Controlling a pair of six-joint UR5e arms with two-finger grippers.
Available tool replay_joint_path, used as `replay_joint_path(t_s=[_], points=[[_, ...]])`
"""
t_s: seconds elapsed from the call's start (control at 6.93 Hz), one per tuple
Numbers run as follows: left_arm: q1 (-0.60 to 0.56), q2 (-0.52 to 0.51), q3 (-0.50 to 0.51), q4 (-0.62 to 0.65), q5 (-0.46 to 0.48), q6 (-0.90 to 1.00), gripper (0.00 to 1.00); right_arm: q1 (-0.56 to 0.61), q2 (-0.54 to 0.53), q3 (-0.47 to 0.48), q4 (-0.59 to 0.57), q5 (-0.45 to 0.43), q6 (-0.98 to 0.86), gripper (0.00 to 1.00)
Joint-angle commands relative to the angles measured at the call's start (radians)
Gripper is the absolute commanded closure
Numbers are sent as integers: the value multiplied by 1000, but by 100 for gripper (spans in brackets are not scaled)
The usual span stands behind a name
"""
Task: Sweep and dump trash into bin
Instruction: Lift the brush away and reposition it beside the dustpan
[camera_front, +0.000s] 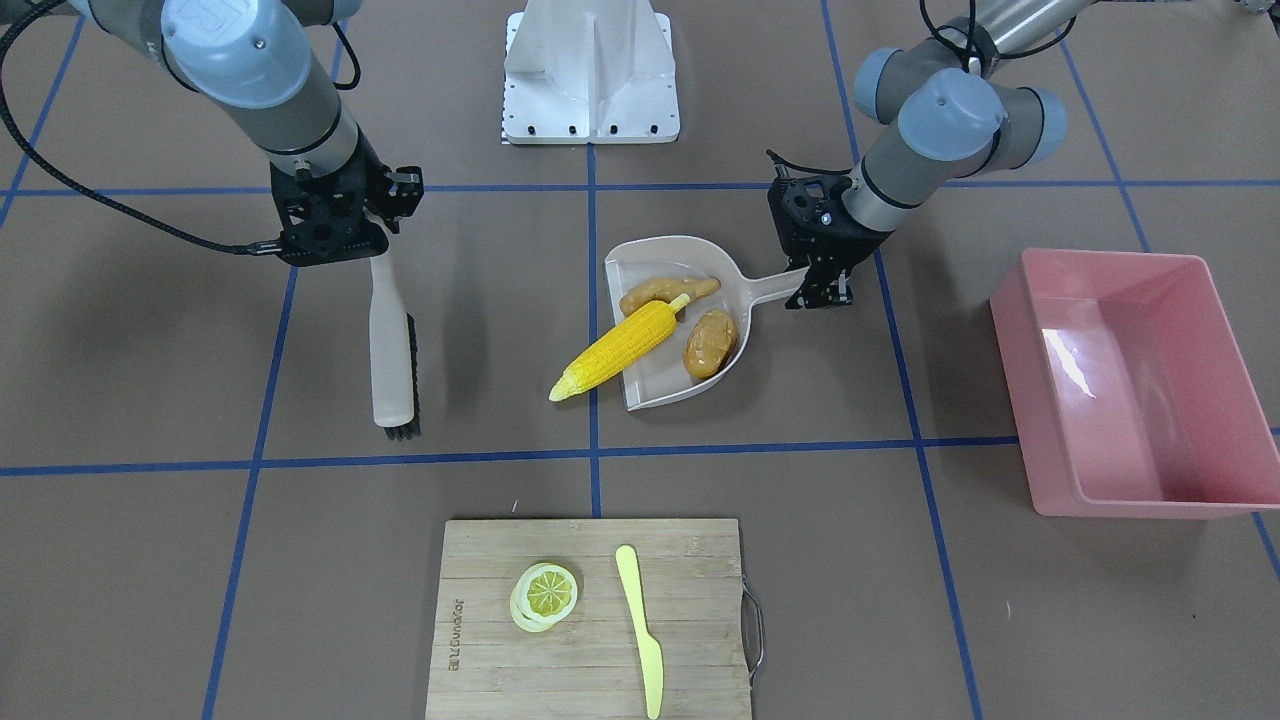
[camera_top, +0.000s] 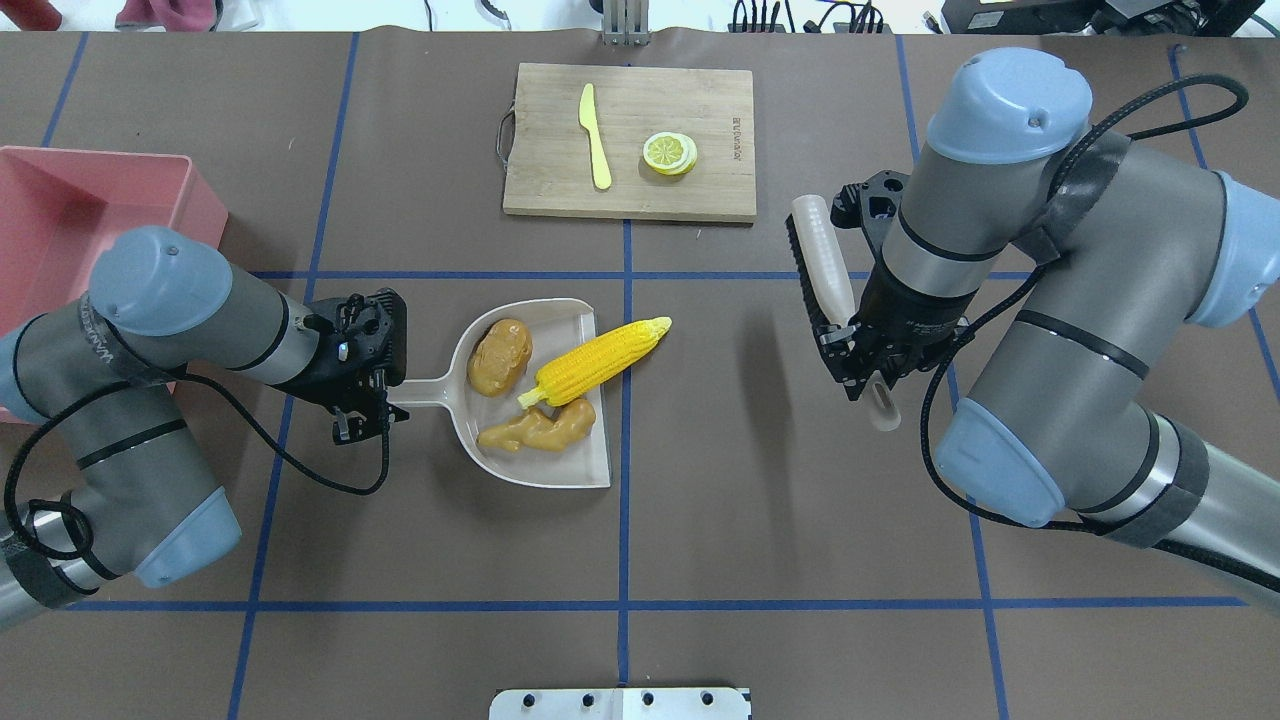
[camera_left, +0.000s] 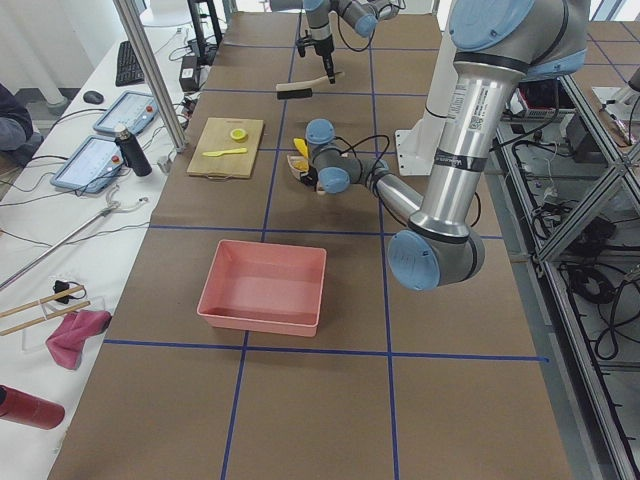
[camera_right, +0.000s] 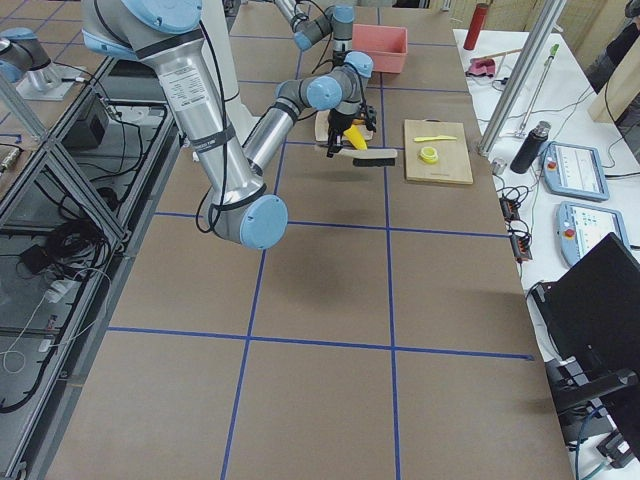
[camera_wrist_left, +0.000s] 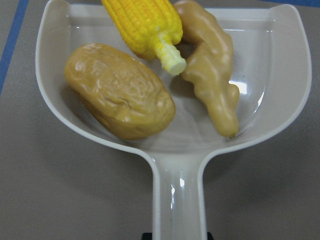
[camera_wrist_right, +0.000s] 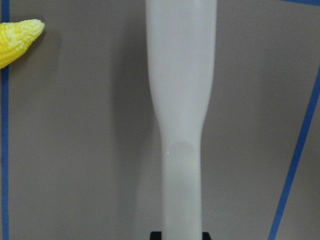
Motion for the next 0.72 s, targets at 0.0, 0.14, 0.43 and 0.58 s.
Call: replay_joint_path(t_s=[0.0,0.14,0.43,0.58], points=[[0,1,0,0,-1,0,78,-8,-2,-18,-1,10,-13,100],[-2,4,0,0,-4,0,79,-65,35,-60,-1,7,1,100],[-3,6,1,-2,-5,1,78,-165,72,-89,-1,11,28,100],[-5,7,1,-2,-5,1,78,-182,80,-100,-1,9,30,100]])
